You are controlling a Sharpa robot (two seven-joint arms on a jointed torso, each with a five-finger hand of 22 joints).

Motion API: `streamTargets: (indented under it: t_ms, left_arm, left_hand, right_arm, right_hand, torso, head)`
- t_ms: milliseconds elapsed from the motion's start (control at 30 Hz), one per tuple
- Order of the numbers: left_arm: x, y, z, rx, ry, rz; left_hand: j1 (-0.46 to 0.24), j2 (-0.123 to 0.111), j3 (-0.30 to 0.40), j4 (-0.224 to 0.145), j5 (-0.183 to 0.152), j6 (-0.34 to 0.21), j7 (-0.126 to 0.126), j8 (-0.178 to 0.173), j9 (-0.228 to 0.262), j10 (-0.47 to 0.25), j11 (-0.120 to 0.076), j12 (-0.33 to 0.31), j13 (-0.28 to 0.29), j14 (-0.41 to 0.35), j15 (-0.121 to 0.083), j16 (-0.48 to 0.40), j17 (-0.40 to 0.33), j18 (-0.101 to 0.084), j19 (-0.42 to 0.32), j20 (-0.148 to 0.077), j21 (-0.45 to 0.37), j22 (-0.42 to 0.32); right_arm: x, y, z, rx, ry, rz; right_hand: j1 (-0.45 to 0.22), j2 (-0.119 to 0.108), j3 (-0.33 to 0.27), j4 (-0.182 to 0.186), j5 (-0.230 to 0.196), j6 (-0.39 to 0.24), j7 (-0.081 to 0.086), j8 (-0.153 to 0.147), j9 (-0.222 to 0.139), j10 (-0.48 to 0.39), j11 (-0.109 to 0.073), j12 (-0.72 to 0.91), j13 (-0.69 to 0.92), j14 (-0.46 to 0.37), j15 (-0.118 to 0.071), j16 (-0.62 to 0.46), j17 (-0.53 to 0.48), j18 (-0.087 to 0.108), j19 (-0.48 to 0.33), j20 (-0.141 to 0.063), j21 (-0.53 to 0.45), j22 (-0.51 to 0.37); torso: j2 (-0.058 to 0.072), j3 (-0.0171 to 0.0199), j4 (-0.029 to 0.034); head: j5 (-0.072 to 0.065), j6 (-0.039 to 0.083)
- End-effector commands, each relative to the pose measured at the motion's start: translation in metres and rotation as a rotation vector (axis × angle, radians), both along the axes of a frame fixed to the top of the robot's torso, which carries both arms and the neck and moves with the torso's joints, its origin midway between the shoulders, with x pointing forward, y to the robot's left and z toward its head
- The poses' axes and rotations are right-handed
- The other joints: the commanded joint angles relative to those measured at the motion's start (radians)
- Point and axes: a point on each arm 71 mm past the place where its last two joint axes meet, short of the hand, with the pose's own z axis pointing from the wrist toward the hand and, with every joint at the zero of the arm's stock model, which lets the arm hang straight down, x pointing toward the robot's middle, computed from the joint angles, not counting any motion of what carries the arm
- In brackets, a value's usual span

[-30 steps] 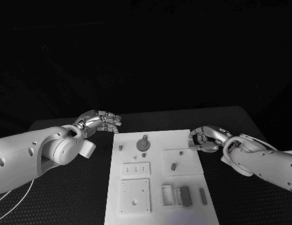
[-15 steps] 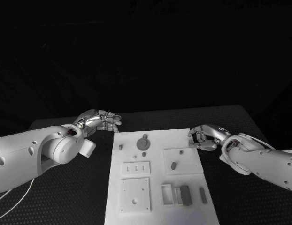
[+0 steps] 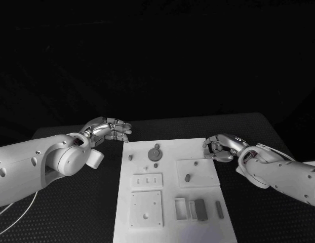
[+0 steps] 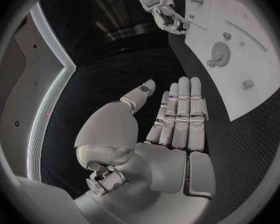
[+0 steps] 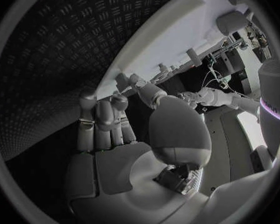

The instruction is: Assemble the parts on the task board

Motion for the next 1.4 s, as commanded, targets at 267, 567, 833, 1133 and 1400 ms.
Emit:
streamTargets:
  t_ms: [267, 567, 833, 1133, 1400]
  left_arm:
    - [-0.0011, -0.0032, 0.0008, -0.007, -0.003, -0.023]
    - [-0.0011, -0.0031, 0.0008, -0.007, -0.003, -0.023]
    - [-0.0013, -0.0033, 0.0007, -0.006, -0.001, -0.024]
    - [-0.0013, -0.0033, 0.0007, -0.006, 0.0, -0.024]
    - [-0.0013, -0.003, 0.0005, -0.004, 0.002, -0.022]
  left_hand:
    - [-0.012, 0.0, 0.0, 0.001, -0.005, 0.003, 0.007, -0.002, 0.0, 0.006, 0.002, -0.007, 0.002, 0.004, 0.003, -0.006, 0.002, 0.016, 0.001, -0.003, -0.007, 0.002]
    - [-0.012, 0.001, 0.0, 0.001, -0.005, 0.003, 0.007, -0.002, 0.0, 0.006, 0.002, -0.008, 0.002, 0.004, 0.003, -0.007, 0.003, 0.016, 0.001, -0.003, -0.007, 0.002]
    - [-0.013, 0.001, 0.0, 0.001, -0.005, 0.003, 0.007, -0.002, -0.001, 0.006, 0.002, -0.008, 0.002, 0.004, 0.003, -0.007, 0.003, 0.016, 0.001, -0.003, -0.008, 0.002]
    - [-0.013, 0.0, -0.001, 0.001, -0.005, 0.001, 0.007, -0.003, -0.001, 0.006, 0.002, -0.009, 0.002, 0.004, 0.003, -0.008, 0.004, 0.016, 0.001, -0.003, -0.008, 0.003]
    - [-0.014, 0.0, -0.001, 0.001, -0.005, -0.002, 0.008, -0.004, -0.002, 0.005, 0.002, -0.011, 0.002, 0.004, 0.004, -0.009, 0.005, 0.016, 0.001, -0.003, -0.009, 0.003]
  right_arm:
    - [0.0012, -0.0026, 0.0002, -0.013, -0.015, -0.011]
    - [0.0022, -0.0008, -0.0009, -0.016, -0.01, -0.006]
    - [0.0021, 0.0008, -0.0024, -0.019, 0.009, 0.009]
    - [0.0026, 0.0002, -0.0023, -0.025, 0.004, 0.005]
    - [0.0035, 0.0023, -0.0033, -0.026, 0.011, 0.012]
  right_hand:
    - [0.006, 0.019, -0.003, -0.013, 0.002, 0.024, 0.011, 0.009, 0.004, 0.008, -0.002, 0.007, -0.003, 0.003, -0.006, 0.006, 0.0, 0.055, 0.002, -0.007, 0.008, 0.019]
    - [0.005, 0.02, -0.005, -0.015, 0.001, 0.024, 0.01, 0.008, 0.004, 0.009, -0.003, 0.007, -0.004, 0.004, -0.006, 0.006, -0.001, 0.055, 0.002, -0.008, 0.009, 0.018]
    - [0.006, 0.029, -0.005, -0.021, 0.002, 0.028, 0.009, 0.011, 0.007, 0.012, -0.004, 0.008, -0.006, 0.006, -0.007, 0.007, -0.001, 0.055, 0.002, -0.008, 0.01, 0.018]
    - [0.008, 0.034, -0.006, -0.031, 0.002, 0.032, 0.008, 0.013, 0.009, 0.015, -0.005, 0.009, -0.007, 0.011, -0.007, 0.01, 0.006, 0.055, 0.002, -0.009, 0.012, 0.019]
    - [0.007, 0.046, -0.007, -0.04, 0.002, 0.051, 0.002, 0.023, 0.016, 0.02, -0.01, 0.01, -0.009, 0.017, -0.012, 0.015, 0.013, 0.055, 0.003, -0.01, 0.016, 0.019]
  torso:
    - [-0.001, 0.0003, -0.001]
    - [0.0, 0.0003, -0.0006]
    - [-0.001, -0.0001, -0.0006]
    - [-0.001, 0.0003, -0.0004]
    - [-0.001, 0.0005, -0.0013]
  head:
    - [0.0, -0.001]
    - [0.001, -0.003]
    - [0.002, -0.005]
    - [0.004, -0.006]
    - [0.004, -0.009]
